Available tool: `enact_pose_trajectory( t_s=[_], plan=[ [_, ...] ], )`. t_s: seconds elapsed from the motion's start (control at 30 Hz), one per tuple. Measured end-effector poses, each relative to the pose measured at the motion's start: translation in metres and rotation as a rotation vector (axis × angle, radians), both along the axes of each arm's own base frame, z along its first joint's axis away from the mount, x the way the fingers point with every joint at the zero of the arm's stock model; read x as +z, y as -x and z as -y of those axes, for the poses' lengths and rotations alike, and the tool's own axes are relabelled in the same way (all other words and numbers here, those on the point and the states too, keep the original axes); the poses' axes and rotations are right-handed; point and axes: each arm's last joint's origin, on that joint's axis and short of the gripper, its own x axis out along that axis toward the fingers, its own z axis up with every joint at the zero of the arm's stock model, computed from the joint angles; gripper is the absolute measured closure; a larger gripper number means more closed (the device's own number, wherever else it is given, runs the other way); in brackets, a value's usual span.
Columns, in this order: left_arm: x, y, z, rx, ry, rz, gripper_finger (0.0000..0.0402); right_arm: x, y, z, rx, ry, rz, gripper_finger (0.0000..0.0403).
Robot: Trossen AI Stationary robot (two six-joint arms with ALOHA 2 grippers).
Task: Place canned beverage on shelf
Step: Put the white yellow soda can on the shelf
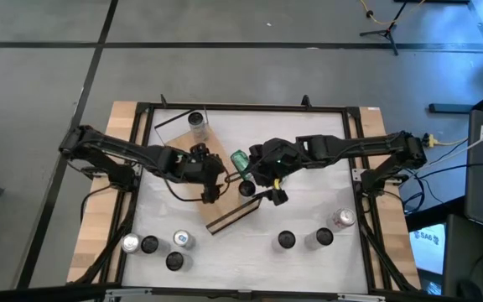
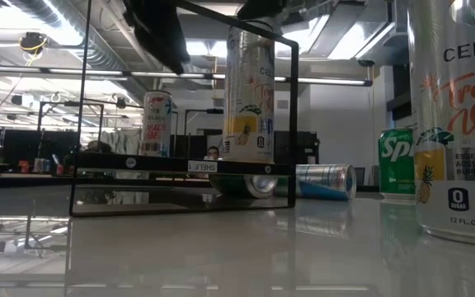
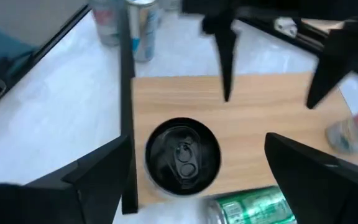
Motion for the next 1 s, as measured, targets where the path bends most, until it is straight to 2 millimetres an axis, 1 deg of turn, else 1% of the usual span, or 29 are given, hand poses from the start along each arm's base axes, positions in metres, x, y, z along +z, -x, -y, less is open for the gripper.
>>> enact_pose_trajectory(
  t_s=[0.1, 0.27, 0.47, 0.7, 0.83, 1.0],
  plan=[
    [0.009, 0.007, 0.001, 0.0, 0.006, 0.037, 0.0015, 0.001, 0.0, -0.001, 0.055, 0.038, 0.019, 0.0042],
    [0.02, 0.016, 0.0, 0.036, 0.037, 0.095, 0.0015, 0.001, 0.0, 0.0, 0.067, 0.05, 0.023, 0.0042],
    [0.02, 0.015, 0.001, 0.051, 0.055, 0.1, 0.0015, 0.001, 0.001, -0.002, 0.125, -0.003, 0.022, 0.0042],
    [0.019, 0.014, 0.001, 0.052, 0.062, 0.104, 0.0015, 0.001, 0.001, -0.003, 0.13, -0.007, 0.022, 0.0042],
    [0.019, 0.014, 0.001, 0.052, 0.062, 0.105, 0.0015, -0.005, -0.004, -0.003, 0.138, 0.001, 0.011, 0.0043],
    [0.02, 0.013, 0.001, 0.052, 0.065, 0.115, 0.0015, -0.022, -0.016, -0.004, 0.139, 0.002, -0.031, 0.0043]
  ],
)
